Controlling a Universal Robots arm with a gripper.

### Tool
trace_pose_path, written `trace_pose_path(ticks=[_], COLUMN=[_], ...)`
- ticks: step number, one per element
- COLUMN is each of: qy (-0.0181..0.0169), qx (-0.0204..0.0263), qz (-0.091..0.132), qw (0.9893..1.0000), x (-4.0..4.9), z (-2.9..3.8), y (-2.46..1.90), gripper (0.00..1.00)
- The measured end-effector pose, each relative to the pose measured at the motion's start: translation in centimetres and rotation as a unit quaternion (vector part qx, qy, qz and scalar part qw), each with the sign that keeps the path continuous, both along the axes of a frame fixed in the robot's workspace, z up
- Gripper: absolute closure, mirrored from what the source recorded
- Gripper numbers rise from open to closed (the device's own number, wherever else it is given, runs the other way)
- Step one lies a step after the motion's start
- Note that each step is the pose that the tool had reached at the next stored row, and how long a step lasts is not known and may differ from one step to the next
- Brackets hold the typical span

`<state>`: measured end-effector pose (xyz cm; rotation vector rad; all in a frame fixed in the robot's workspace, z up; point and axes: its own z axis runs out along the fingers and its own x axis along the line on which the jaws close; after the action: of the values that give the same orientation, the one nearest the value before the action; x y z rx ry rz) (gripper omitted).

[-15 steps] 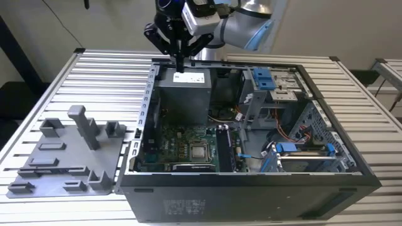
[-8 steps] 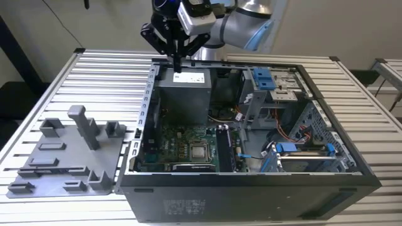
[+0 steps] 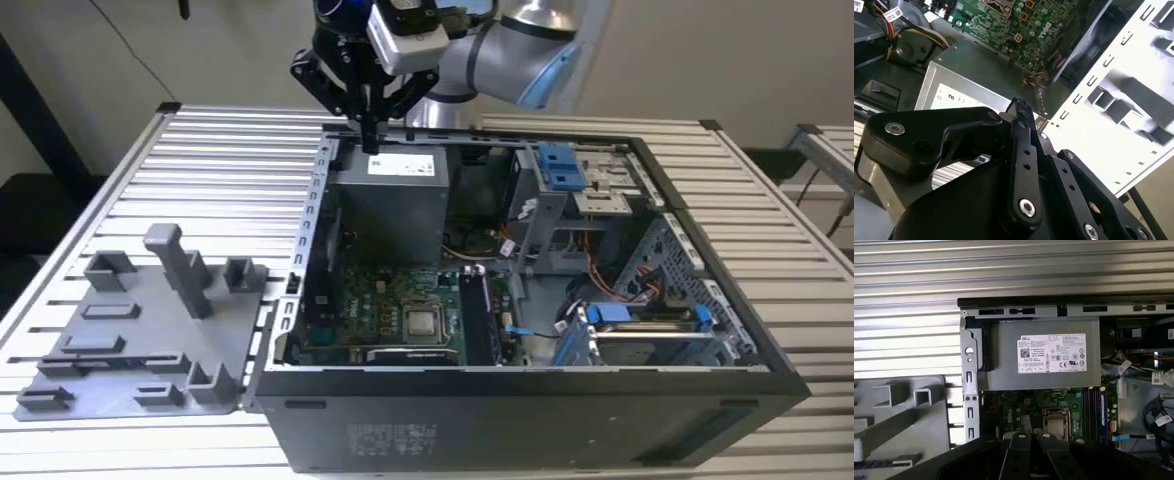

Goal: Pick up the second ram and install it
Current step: 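Reach for the second ram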

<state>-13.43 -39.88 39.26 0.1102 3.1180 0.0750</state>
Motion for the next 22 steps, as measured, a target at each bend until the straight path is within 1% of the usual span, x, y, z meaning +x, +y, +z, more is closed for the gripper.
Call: trace_pose_path(ticks=[11,22], qy=[0.0001,0.0001], qx=[0.0000,0.0000], qz=[0.000,0.000], qw=[1.0000,1.0000], x=[-0.13,-1.66], z=[-0.01,-0.01], y=[0.00,0.00], gripper=[0.89,0.89])
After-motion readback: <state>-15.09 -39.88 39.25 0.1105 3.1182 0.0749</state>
